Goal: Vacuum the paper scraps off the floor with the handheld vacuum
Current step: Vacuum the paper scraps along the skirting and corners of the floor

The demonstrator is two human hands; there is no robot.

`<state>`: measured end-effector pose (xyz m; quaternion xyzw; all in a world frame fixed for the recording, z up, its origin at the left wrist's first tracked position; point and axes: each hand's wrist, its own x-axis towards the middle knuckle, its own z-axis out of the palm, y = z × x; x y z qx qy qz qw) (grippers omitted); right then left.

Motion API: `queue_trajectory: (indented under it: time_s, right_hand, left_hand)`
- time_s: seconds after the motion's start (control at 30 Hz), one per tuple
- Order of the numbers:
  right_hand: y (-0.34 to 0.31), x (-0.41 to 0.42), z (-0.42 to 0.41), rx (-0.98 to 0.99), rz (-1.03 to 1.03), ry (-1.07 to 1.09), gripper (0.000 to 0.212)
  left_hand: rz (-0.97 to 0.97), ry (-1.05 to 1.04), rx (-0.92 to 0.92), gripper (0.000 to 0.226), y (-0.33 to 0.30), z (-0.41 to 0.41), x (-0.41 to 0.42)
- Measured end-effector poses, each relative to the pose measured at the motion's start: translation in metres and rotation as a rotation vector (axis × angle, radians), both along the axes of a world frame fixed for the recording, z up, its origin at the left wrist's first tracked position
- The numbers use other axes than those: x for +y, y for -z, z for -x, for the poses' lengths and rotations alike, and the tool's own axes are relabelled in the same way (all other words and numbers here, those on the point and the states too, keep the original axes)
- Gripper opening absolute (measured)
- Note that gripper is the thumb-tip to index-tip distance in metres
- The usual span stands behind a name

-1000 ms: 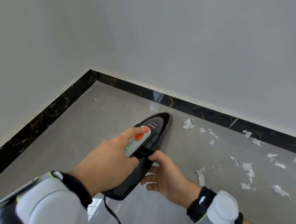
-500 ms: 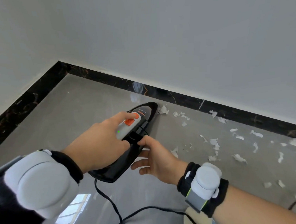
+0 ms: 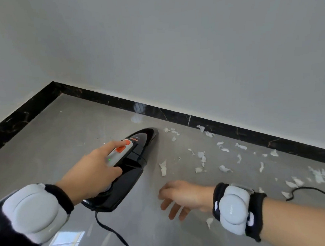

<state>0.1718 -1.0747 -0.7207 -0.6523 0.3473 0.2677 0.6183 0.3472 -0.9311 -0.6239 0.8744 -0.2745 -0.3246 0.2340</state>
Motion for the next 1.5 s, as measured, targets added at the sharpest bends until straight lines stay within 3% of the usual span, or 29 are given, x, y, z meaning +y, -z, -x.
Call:
queue_trajectory:
  time_s: [0.17,0.27,0.43,0.57,0.63,0.7,0.87,0.93,1.0,1.1,1.2,1.27,1.37,1.5]
  right_hand:
    - [0.071,0.0,0.074,-0.027,0.501,-0.494,0.058]
    - [0.103,0.002,0.126,-0.068,0.7,-0.624,0.053]
    - [0.128,-0.015,0.2,-0.162,1.166,-0.37,0.035]
    - [0.137,-0.027,0.271,0.079,1.168,-0.154,0.05]
    - [0.138,-0.021,0.299,0.083,1.291,-0.045,0.041]
    - [0.135,-0.01,0.317,0.026,1.424,0.114,0.051]
    - [0.131,-0.019,0.339,0.248,1.311,0.498,0.081]
    - [0.131,-0.031,0.342,0.398,1.165,0.463,0.066]
    - [0.129,-0.04,0.344,0.471,1.148,0.398,0.028]
    - [0.131,-0.054,0.35,0.323,1.156,0.493,0.042]
    - [0.126,-0.054,0.356,0.134,1.303,0.772,0.018]
    - [0.122,-0.052,0.361,0.018,1.309,0.98,0.023]
    - [0.118,-0.042,0.37,-0.049,1.283,1.236,0.037]
    - [0.13,-0.031,0.391,-0.051,1.152,1.57,0.02]
  left_hand:
    - [-0.052,0.02,-0.109,0.067,0.008,0.035,0.021]
    - [-0.063,-0.02,-0.191,0.073,0.002,0.061,0.036]
    - [-0.097,-0.049,-0.223,0.077,-0.007,0.093,0.062]
    - [-0.113,-0.018,-0.296,0.082,-0.01,0.112,0.077]
    - [-0.134,-0.003,-0.325,0.084,-0.011,0.12,0.081]
    - [-0.147,0.005,-0.325,0.083,-0.012,0.127,0.083]
    - [-0.155,0.019,-0.28,0.08,-0.009,0.135,0.078]
    - [-0.148,0.032,-0.28,0.082,-0.007,0.136,0.074]
    - [-0.159,0.057,-0.308,0.083,-0.003,0.137,0.069]
    - [-0.152,0.09,-0.333,0.082,-0.001,0.14,0.063]
    - [-0.119,0.125,-0.306,0.081,-0.002,0.146,0.054]
    - [-0.117,0.153,-0.299,0.08,-0.004,0.151,0.049]
    - [-0.12,0.181,-0.282,0.08,-0.008,0.163,0.038]
    - [-0.123,0.222,-0.217,0.078,-0.011,0.173,0.025]
